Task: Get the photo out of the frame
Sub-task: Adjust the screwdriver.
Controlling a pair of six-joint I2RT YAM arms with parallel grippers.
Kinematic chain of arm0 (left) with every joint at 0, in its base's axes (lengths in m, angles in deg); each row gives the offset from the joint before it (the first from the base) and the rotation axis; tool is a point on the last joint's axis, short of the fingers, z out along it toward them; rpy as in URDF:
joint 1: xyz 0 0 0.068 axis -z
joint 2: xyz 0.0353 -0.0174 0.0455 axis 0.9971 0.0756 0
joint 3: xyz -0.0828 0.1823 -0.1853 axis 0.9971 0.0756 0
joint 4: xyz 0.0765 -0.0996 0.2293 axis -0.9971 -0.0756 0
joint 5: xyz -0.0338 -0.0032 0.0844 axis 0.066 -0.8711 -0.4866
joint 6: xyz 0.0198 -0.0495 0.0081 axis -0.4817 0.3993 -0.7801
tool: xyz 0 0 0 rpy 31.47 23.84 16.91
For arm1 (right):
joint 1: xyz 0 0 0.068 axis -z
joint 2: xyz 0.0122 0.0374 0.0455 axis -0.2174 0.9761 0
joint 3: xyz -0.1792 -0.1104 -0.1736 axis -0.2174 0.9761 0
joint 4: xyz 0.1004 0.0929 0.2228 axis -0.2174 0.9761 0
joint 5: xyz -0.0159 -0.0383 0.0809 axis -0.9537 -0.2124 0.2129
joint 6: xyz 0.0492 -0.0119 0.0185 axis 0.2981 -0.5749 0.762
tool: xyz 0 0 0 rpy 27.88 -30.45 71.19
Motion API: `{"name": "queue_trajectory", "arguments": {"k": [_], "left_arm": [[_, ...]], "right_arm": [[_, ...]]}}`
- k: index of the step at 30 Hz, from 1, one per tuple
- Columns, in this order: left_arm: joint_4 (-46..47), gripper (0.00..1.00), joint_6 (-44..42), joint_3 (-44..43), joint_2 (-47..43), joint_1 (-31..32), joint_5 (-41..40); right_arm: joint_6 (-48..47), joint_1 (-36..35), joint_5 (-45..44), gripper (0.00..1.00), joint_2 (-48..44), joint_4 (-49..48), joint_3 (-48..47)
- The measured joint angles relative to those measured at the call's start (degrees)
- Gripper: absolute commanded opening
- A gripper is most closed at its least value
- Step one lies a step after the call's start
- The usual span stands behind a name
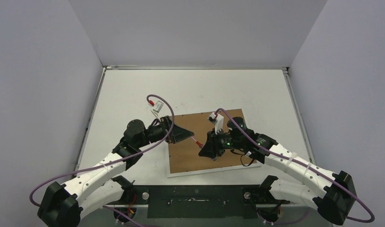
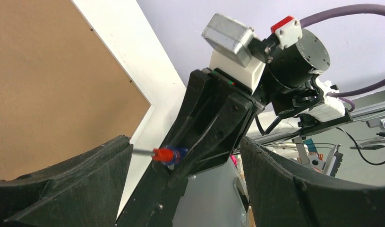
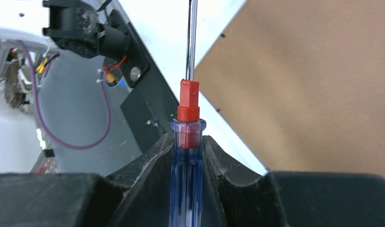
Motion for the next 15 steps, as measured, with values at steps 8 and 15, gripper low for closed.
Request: {"name": "queue_trajectory", "arguments": {"k": [8,15], "left_arm": [[-5.8,0.84,-1.3,0.9,-5.4,0.0,-2.6],[-7.2,0.77,-1.2,0.9,-4.0,0.0,-4.2]], "right_arm": [[-0.7,0.1,-6.6,0.00,-0.2,1.6,-0.6],[0.6,-0.3,-5.0,0.00,-0.2,-1.0,-0.6]]}}
